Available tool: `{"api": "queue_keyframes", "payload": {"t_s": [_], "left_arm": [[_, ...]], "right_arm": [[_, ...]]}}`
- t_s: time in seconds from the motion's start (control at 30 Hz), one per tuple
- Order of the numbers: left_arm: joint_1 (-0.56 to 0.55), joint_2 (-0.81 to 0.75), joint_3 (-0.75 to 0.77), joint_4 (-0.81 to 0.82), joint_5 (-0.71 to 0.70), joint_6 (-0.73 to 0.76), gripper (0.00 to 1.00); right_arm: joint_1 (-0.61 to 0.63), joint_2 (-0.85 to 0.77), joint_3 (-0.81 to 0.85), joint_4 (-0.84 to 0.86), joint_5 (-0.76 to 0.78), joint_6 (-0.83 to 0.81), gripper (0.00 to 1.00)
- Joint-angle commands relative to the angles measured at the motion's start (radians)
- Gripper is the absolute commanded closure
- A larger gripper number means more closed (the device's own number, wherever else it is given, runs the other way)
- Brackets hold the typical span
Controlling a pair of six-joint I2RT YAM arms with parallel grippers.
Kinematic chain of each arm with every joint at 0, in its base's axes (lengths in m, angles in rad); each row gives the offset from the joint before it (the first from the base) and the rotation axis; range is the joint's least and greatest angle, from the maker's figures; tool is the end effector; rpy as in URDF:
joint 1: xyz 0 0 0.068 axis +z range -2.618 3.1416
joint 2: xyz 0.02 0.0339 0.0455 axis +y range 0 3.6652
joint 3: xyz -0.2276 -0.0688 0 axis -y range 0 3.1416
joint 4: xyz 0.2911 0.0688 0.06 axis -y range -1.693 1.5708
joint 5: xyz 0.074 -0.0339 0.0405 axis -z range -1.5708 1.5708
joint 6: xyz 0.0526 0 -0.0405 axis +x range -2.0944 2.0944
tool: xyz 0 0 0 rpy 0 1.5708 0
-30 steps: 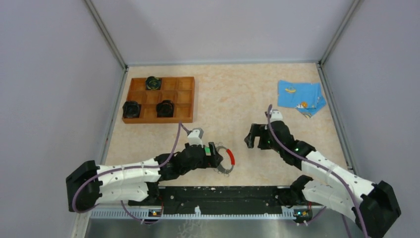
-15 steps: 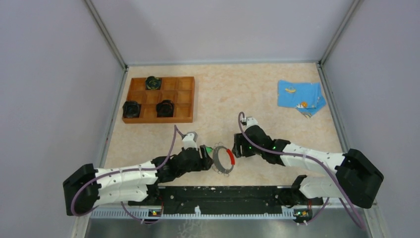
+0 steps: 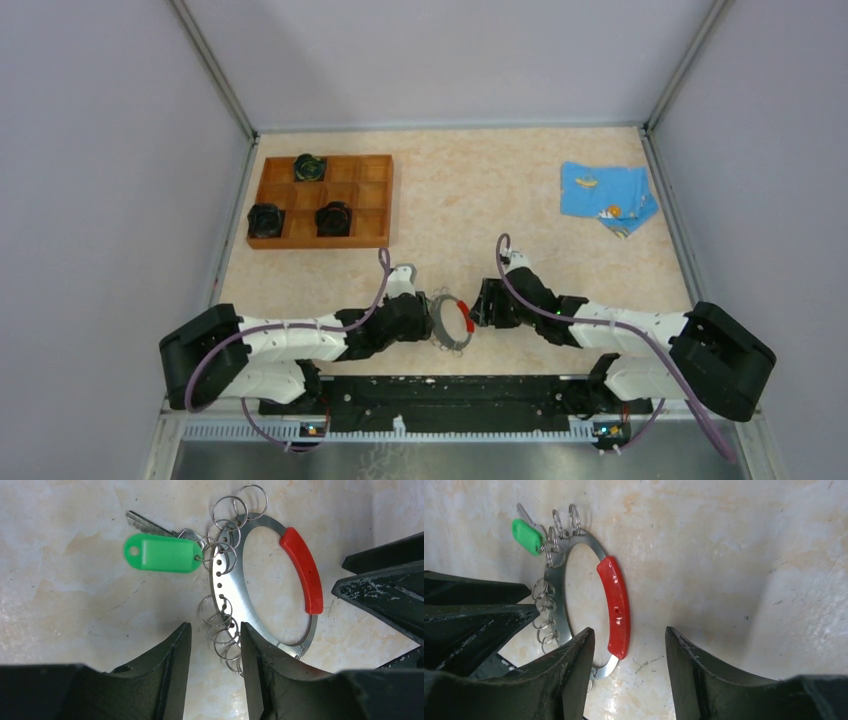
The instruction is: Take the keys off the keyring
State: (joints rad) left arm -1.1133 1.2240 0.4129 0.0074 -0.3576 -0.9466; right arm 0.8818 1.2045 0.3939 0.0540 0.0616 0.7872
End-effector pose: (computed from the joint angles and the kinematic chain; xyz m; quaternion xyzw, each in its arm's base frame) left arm 0.1367 -0.2361 0.0691 0.0097 0.9149 -0.2308 0.3310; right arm 0.1770 0.2099 0.0695 -0.0312 0.9174 0.2743 0.2867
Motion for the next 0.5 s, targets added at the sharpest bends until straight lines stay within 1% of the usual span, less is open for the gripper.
{"api": "queue_keyframes", "payload": {"t_s": [0.0,0.1,0.13,0.27,0.47], "left_arm": [[0.004,0.063,0.023,0.047,-0.013,0.019,0.53],[0.004,0.109,0.024,0.070,0.000,0.012,0.55],[0.004,0.124,0.023,0.080,0.006,0.008,0.58],[0.004,0.171,0.018,0.101,0.030,-0.012,0.69],[0.004,0.196,-0.005,0.115,0.047,-0.041,0.81]], "right_arm": [[0.011,-0.017,-0.030,0.095,-0.038,0.101,0.47],[0.011,-0.021,-0.067,0.144,-0.058,0.161,0.49],[0.011,-0.023,-0.080,0.173,-0.086,0.179,0.49],[0.011,-0.011,-0.105,0.231,-0.116,0.224,0.50],[0.011,-0.007,-0.095,0.298,-0.160,0.268,0.51]]}}
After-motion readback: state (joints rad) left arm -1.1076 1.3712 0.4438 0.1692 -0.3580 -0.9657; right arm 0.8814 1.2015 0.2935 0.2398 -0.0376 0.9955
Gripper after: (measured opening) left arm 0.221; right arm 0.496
